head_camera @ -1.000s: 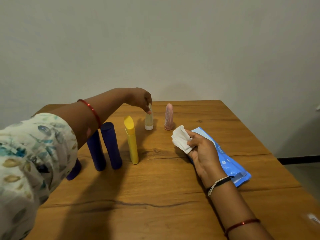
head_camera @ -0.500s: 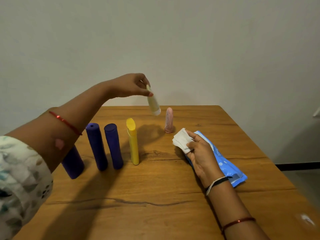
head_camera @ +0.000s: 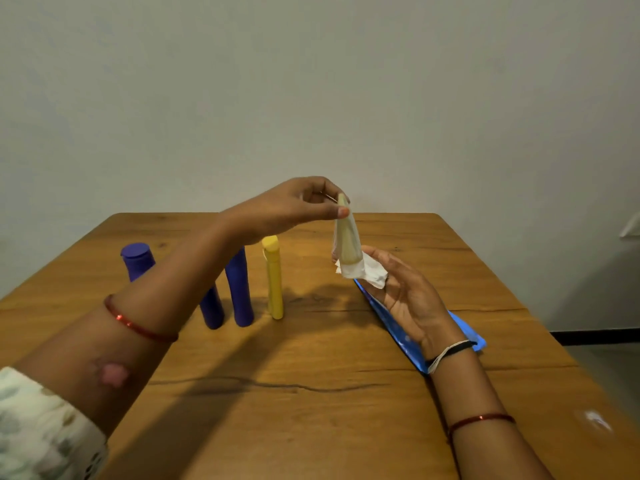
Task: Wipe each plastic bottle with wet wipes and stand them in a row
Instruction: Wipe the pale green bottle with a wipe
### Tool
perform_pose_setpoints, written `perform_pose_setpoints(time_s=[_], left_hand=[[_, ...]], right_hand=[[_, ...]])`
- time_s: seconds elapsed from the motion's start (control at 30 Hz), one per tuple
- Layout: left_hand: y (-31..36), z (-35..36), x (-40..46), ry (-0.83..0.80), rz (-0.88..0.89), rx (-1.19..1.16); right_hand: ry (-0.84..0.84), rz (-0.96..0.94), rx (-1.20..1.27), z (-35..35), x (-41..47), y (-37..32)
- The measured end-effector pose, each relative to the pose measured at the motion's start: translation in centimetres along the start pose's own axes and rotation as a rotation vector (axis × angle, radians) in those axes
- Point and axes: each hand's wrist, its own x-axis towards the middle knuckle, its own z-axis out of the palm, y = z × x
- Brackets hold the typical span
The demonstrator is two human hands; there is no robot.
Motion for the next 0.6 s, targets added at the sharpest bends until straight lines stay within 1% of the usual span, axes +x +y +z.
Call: perform_pose_setpoints(time_s=[0.1,0.2,0.37,0.47,0.5,0.53,0.6], left_hand=[[-0.5,0.8,0.3,0.007,-0.005,-0.012],[-0.8,1.6,0.5,0.011,-0.007,-0.025],[-1.0,2.7,1.0,0.002,-0.028,-0.064],[-0.8,3.3,0.8,0.008,-0.066,-0.104],[-0.8,3.8,0.5,0.05,-0.073,-0.121],[-1.1,4.6,0.2,0.13,-0.075,-0.147],[-2.1,7.0,-1.0,0.376,-0.081,-0.223]], right_hand=[[-0.096,0.023,-0.136,0.3,-0.3,0.1],[-0.169,0.033,-0.204,0.6,-0.1,0.7],[-0.127,0.005,-0.299,0.6,0.0,1.4],[-0.054,0.006,-0.268,0.7,0.0,1.3],[-0.02,0.0,-0.236,0.8,0.0,1.2],[0.016,-0.012,-0.201,0.8,0.0,1.0],[0.094,-0.054,-0.173,0.8,0.0,0.8]])
